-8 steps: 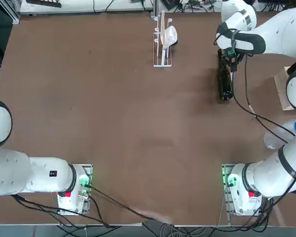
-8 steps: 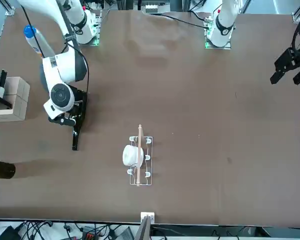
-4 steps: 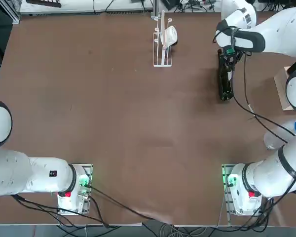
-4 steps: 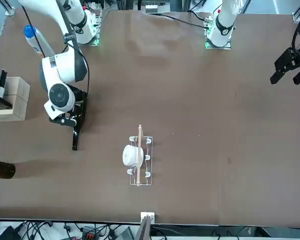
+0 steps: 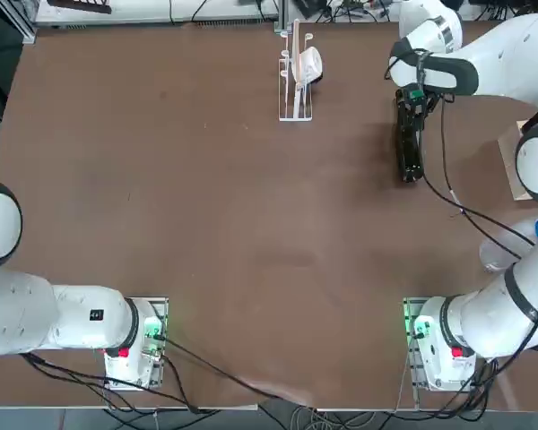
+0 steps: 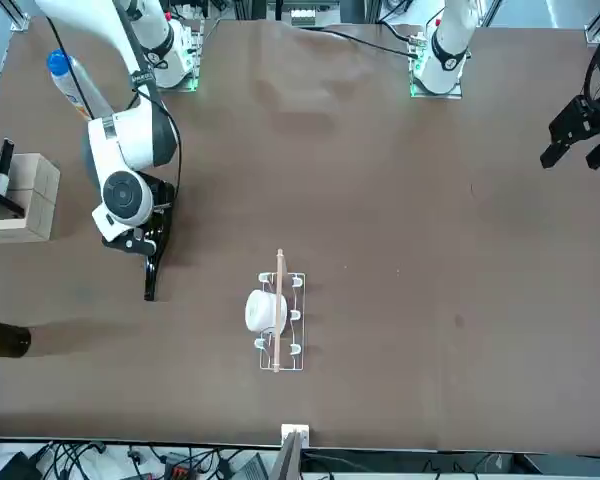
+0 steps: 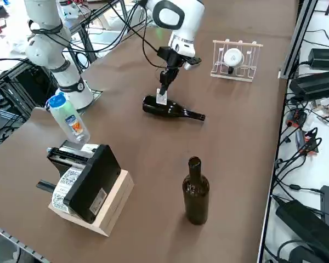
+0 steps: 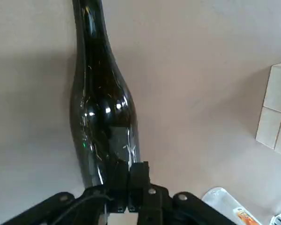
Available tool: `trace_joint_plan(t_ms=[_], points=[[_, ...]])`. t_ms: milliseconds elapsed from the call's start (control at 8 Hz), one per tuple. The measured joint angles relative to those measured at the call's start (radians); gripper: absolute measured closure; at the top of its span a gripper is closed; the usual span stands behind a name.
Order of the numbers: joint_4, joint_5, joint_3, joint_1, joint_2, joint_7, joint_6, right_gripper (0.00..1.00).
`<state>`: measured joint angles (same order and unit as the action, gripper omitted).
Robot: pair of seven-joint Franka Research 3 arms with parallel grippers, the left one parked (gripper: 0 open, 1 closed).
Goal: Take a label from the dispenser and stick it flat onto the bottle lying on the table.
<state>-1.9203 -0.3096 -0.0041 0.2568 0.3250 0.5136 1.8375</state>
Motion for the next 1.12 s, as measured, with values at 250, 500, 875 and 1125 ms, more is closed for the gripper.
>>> trace_joint_plan(t_ms=[250, 500, 875, 1125], points=[[0.002, 0.001, 0.000, 0.001, 0.002, 0.000, 0.000, 0.99], [0.009, 0.006, 0.000, 0.001, 0.006, 0.000, 0.000, 0.99], [0.012, 0.056, 0.000, 0.004, 0.008, 0.000, 0.004, 0.99], [0.012, 0.059, 0.000, 0.004, 0.010, 0.000, 0.005, 0.99]])
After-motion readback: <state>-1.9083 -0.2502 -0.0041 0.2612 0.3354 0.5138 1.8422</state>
